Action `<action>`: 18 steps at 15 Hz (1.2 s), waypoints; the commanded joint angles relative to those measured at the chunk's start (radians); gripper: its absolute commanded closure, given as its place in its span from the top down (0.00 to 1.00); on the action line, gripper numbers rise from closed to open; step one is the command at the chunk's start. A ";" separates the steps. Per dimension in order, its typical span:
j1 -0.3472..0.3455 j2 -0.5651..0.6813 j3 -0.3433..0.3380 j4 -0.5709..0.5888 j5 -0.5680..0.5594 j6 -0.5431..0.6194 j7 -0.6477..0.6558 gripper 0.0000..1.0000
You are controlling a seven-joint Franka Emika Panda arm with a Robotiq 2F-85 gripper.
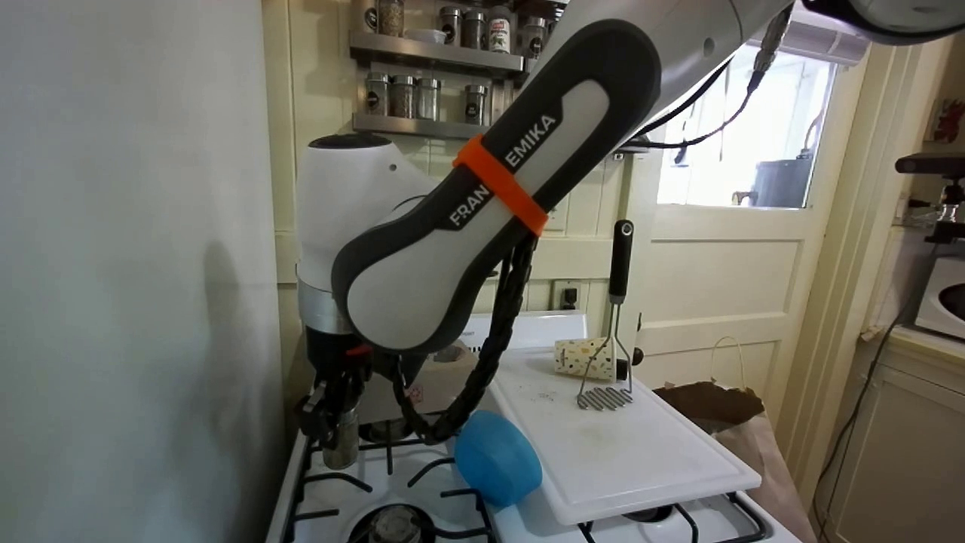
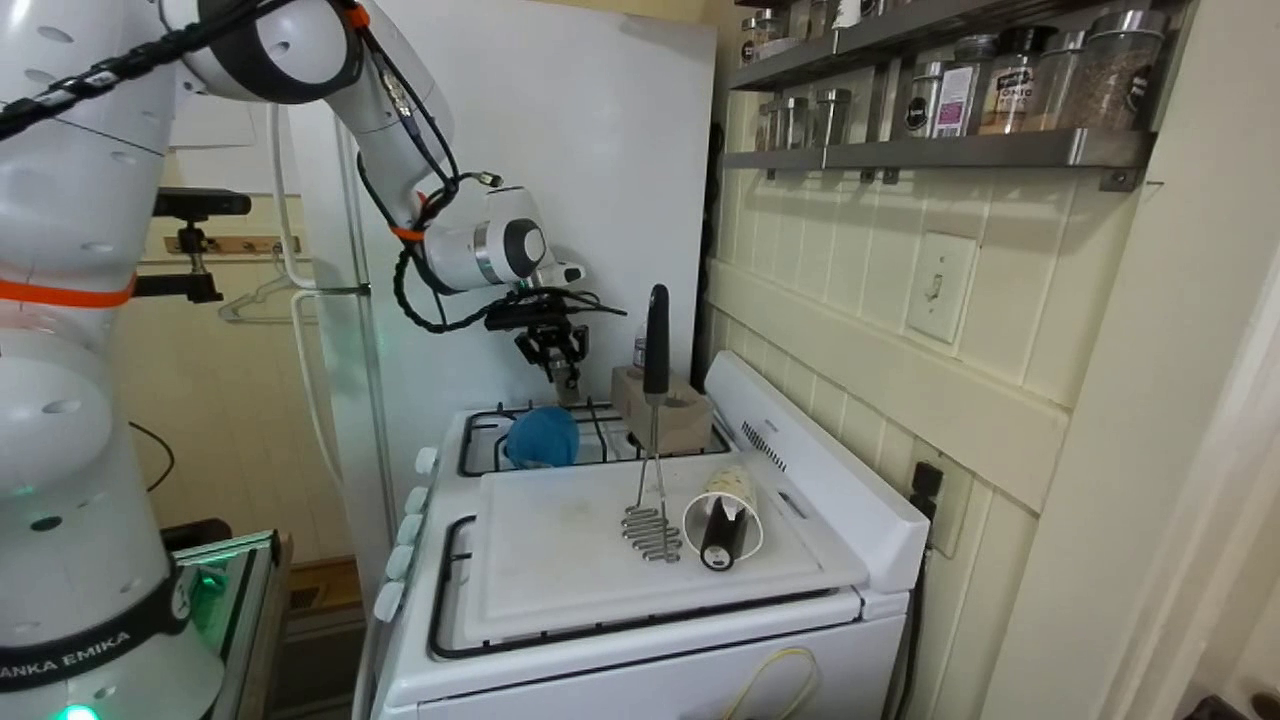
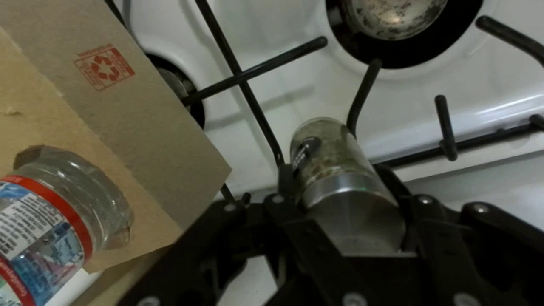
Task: Move the spice bottle from the lid, then to the left side of the sink
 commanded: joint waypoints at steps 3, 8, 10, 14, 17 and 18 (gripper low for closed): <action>0.030 0.018 -0.028 0.031 0.004 -0.057 0.006 0.23; 0.017 0.034 -0.017 0.013 0.043 -0.058 0.000 0.23; 0.018 0.051 -0.026 0.013 0.039 -0.036 0.010 0.23; 0.014 0.078 -0.036 0.012 0.058 -0.042 0.013 0.23; 0.016 0.100 -0.047 0.016 0.066 -0.024 0.023 0.73; 0.018 0.097 -0.049 0.019 0.069 -0.024 0.027 0.75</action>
